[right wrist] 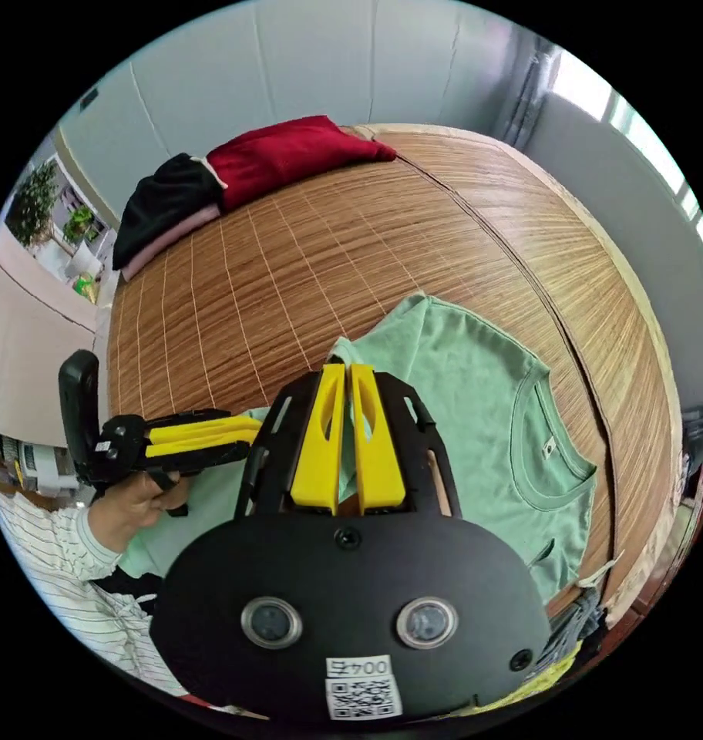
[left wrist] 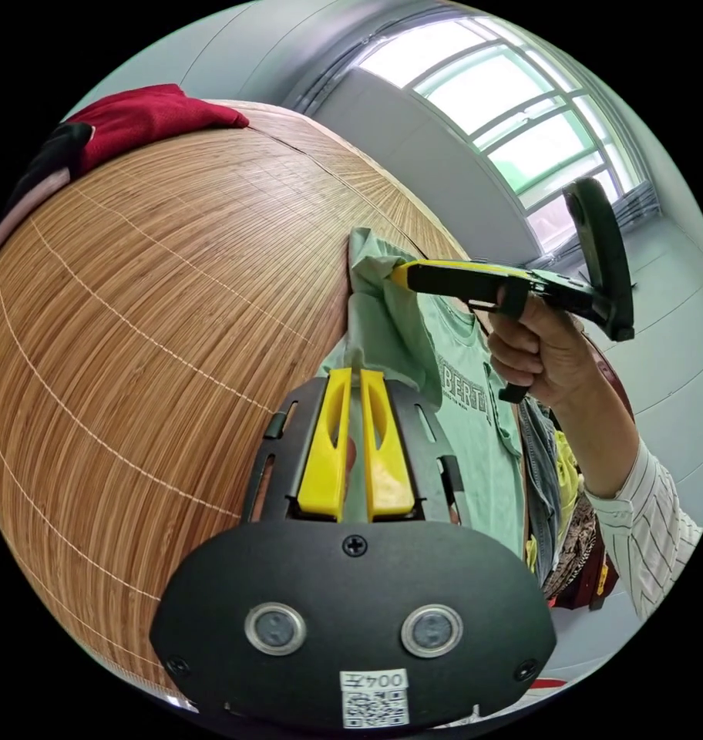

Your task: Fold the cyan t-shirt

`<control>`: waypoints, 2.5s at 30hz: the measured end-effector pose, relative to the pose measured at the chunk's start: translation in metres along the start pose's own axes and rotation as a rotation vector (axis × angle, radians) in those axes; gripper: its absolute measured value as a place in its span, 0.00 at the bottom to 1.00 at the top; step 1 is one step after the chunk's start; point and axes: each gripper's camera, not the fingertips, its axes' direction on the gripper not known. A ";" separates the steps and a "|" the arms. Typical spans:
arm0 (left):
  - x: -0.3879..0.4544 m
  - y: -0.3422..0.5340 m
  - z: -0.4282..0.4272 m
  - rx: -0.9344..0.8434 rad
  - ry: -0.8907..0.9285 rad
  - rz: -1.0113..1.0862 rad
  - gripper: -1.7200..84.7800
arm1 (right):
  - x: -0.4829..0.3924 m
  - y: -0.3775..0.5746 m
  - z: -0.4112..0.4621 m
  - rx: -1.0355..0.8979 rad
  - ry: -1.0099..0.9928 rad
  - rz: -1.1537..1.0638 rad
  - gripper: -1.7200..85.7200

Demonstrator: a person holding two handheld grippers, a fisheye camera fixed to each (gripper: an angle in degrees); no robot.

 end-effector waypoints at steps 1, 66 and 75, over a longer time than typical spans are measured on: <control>-0.004 -0.003 -0.001 -0.001 0.007 -0.008 0.04 | 0.022 0.006 -0.006 0.040 -0.053 0.083 0.02; -0.007 -0.002 -0.032 -0.023 0.100 -0.068 0.02 | 0.123 -0.019 0.042 -0.058 -0.028 0.239 0.01; 0.007 0.021 -0.033 -0.010 0.117 -0.069 0.03 | 0.081 0.120 -0.046 0.219 -0.009 0.234 0.01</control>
